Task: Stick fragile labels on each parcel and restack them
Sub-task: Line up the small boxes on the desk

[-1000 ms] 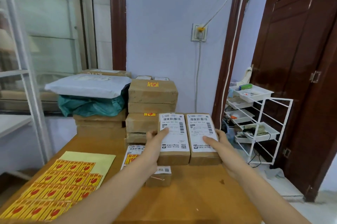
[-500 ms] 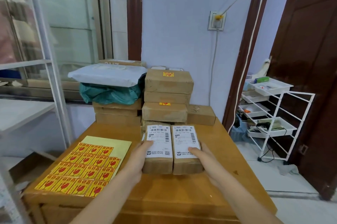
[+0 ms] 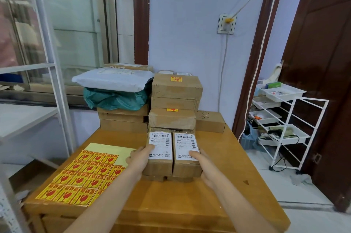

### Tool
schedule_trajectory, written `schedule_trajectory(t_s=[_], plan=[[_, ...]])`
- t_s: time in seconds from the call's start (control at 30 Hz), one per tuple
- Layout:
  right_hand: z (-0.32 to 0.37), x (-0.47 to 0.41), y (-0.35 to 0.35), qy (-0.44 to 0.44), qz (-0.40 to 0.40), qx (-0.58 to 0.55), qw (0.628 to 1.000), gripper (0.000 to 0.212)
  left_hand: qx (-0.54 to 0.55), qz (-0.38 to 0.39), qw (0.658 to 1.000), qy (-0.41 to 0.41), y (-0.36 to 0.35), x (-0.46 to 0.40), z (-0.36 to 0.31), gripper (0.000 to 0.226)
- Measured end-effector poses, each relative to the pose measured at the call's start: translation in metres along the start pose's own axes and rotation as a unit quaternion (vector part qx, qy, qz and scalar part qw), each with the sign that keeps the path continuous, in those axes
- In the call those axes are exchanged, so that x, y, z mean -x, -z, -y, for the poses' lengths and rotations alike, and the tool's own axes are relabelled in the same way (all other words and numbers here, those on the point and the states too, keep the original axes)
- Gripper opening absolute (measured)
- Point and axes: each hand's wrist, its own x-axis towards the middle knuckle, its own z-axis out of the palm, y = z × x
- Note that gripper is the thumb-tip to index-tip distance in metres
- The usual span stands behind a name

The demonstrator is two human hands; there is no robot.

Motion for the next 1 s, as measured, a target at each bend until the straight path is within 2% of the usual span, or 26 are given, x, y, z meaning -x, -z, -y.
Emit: schedule_trajectory(t_s=[0.07,0.2,0.37,0.7,0.87,1.0], plan=[[0.001,0.001,0.0,-0.001,0.003,-0.001,1.0,0.033,0.039,0.041,0.998,0.012,-0.001,0.001,-0.001,0.048],[-0.002,0.006,0.002,-0.002,0.004,-0.006,1.0,0.032,0.05,0.049,0.998,-0.007,-0.001,0.008,-0.002,0.031],[-0.006,0.023,0.007,0.001,0.008,0.001,1.0,0.029,-0.005,0.046,0.999,-0.022,0.003,0.014,0.004,0.033],[-0.007,0.055,0.019,0.019,0.028,0.05,0.998,0.025,-0.127,0.065,0.984,-0.102,0.009,0.05,0.005,0.03],[-0.006,0.051,0.018,0.016,0.025,0.06,0.998,0.034,-0.183,0.065,0.973,-0.125,0.01,0.051,-0.004,0.022],[0.001,0.044,0.016,0.007,0.023,0.054,0.998,0.029,-0.196,0.057,0.97,-0.129,0.01,0.047,-0.006,0.032]])
